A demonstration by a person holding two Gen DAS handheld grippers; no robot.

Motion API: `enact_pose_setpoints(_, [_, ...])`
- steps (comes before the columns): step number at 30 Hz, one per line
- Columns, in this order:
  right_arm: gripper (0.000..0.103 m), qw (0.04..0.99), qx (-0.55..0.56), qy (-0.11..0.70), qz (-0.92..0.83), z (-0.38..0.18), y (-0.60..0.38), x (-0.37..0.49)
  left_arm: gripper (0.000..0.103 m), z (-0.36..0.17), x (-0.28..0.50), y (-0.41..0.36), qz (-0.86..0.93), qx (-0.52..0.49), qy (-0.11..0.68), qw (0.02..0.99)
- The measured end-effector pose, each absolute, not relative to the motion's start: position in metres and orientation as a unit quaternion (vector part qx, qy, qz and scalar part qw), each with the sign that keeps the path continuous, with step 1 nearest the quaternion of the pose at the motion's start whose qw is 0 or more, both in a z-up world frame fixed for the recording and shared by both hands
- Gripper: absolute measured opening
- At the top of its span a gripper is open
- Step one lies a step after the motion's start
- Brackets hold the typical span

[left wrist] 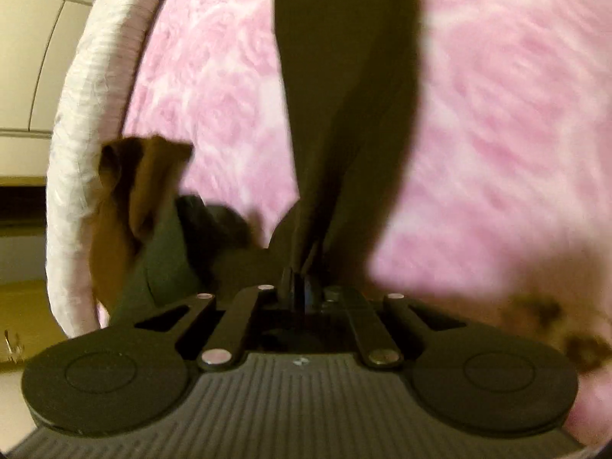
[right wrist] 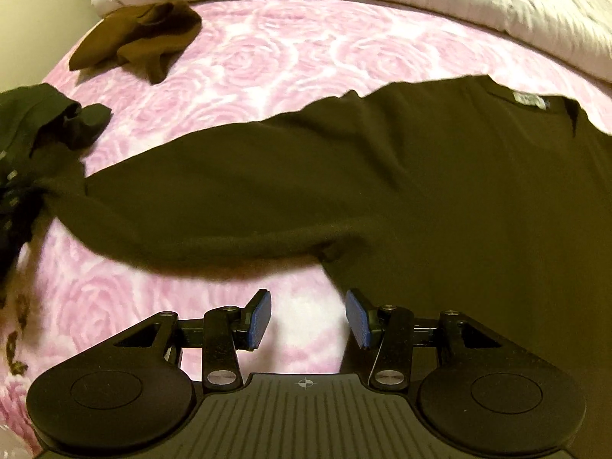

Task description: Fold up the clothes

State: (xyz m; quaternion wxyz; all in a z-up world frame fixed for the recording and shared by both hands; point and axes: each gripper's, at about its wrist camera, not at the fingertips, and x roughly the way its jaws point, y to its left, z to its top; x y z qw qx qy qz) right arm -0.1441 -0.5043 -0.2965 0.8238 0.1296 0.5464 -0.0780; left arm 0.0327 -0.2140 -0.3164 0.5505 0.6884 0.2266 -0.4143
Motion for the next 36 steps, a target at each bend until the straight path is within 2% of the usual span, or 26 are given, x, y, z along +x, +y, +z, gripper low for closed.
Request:
enact_pose_setpoints(4, [0.047, 0.817, 0.14, 0.554, -0.076, -0.298, -0.504, -0.15, 0.004, -0.317, 0.015, -0.192, -0.402, 0.689, 0.26, 0.545])
enact_pose_setpoints(5, [0.047, 0.817, 0.139, 0.555, -0.073, -0.297, -0.504, -0.15, 0.01, -0.318, 0.014, -0.191, -0.396, 0.689, 0.27, 0.544])
enact_pose_setpoints(6, [0.047, 0.817, 0.139, 0.555, -0.07, -0.296, -0.503, -0.151, 0.023, -0.319, 0.014, -0.189, -0.388, 0.688, 0.28, 0.545])
enact_pose_setpoints(7, [0.047, 0.818, 0.138, 0.555, -0.067, -0.295, -0.502, -0.151, 0.026, -0.317, 0.015, -0.188, -0.385, 0.68, 0.289, 0.553])
enact_pose_setpoints(13, [0.047, 0.819, 0.139, 0.553, -0.073, -0.29, -0.506, -0.158, 0.026, -0.287, 0.016, -0.194, -0.388, 0.597, 0.333, 0.618])
enact_pose_setpoints(18, [0.047, 0.813, 0.154, 0.55, -0.114, -0.283, -0.527, -0.178, 0.026, -0.268, 0.012, -0.229, -0.408, 0.54, 0.331, 0.658])
enact_pose_setpoints(25, [0.047, 0.809, 0.17, 0.526, -0.2, -0.251, -0.607, -0.234, 0.028, -0.259, 0.006, -0.322, -0.456, 0.477, 0.319, 0.68])
enact_pose_setpoints(30, [0.047, 0.832, 0.1, 0.51, -0.196, -0.234, -0.71, -0.252, 0.033, -0.257, 0.014, -0.427, -0.485, 0.414, 0.326, 0.698])
enact_pose_setpoints(36, [0.047, 0.852, 0.017, 0.511, -0.114, -0.239, -0.849, -0.23, 0.037, -0.265, 0.02, -0.548, -0.471, 0.353, 0.359, 0.724])
